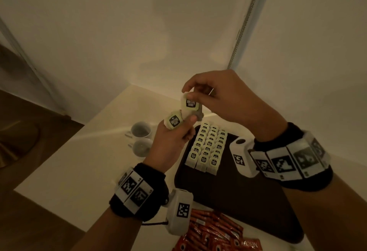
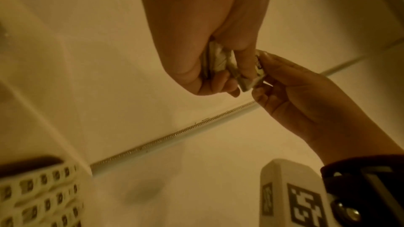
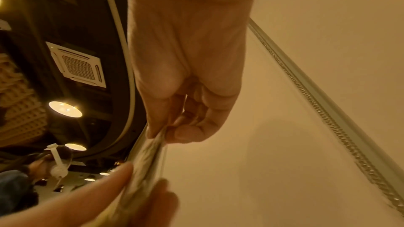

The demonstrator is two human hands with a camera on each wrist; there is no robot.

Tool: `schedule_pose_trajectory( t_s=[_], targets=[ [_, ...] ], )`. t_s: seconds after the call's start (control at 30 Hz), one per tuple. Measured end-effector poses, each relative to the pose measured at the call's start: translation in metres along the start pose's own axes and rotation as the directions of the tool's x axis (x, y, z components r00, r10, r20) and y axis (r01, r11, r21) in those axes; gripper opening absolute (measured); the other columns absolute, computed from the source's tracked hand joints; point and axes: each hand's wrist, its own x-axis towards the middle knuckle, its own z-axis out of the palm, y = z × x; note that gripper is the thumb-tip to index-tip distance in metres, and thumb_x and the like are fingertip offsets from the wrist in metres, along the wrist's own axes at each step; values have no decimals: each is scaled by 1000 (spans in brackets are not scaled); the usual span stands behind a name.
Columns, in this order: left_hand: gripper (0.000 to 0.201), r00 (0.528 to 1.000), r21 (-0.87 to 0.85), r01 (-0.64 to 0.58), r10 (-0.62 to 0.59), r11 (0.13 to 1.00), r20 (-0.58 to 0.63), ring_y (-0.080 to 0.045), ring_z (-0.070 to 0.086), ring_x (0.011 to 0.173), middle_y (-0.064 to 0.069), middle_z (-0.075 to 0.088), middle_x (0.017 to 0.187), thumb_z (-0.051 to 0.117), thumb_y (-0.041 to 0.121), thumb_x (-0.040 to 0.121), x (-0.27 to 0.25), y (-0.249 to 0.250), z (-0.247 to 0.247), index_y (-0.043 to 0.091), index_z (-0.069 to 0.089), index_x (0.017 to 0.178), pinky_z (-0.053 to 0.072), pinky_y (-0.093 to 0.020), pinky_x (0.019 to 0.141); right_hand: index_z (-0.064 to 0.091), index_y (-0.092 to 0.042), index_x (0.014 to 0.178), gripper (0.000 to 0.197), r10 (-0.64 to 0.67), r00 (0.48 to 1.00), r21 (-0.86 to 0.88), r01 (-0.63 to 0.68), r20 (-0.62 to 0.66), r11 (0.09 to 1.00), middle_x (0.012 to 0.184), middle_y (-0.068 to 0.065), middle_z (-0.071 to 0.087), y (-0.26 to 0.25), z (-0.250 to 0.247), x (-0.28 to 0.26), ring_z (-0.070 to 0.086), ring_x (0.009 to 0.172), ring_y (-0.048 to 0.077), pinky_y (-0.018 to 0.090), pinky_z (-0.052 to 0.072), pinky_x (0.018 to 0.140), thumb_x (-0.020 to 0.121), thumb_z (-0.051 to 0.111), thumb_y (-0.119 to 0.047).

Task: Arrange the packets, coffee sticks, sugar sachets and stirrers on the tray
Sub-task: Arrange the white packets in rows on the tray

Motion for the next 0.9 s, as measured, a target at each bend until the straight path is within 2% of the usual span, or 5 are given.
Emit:
schedule_pose_trajectory(
  t_s=[0.13,0.3,0.53,0.7,0.9],
  targets=[
    [23,987,-235,158,-147,959,62,-4,55,62,-3,71,98,63,30,82,-3,-2,5,16,66,100,47,-14,56,70,-20,95,12,64,994,-117,-54,83,992,65,-12,59,-9,-5,13,53,57,-3,8,39,58,83,68,-22],
    [37,975,-380,217,-222,899,33,-4,51,56,-2,68,89,54,42,81,-1,1,5,12,64,101,45,-14,50,64,-19,103,21,144,965,-97,-126,218,987,62,-10,55,-11,-5,25,48,52,-1,15,38,59,83,62,-13],
    [21,982,-376,186,-188,908,32,-4,50,55,1,64,80,65,32,79,0,5,-3,13,64,89,41,-14,48,64,-17,105,18,149,953,-74,-134,262,988,60,-9,61,-10,-4,23,57,57,3,13,43,59,87,62,-19],
    [13,992,-265,68,-94,962,-88,-2,52,55,5,65,71,63,18,75,0,9,-4,23,73,67,44,-13,51,71,-14,88,13,109,973,-28,-105,205,994,70,-2,69,-7,-6,18,63,61,5,10,44,63,83,70,-26],
    [18,996,-209,20,-37,978,-78,-3,52,56,3,66,75,63,14,73,-3,6,-3,18,63,90,46,-14,55,68,-14,87,9,187,977,140,-199,98,970,68,-7,64,1,0,10,58,55,1,12,45,52,84,68,-22]
  ],
)
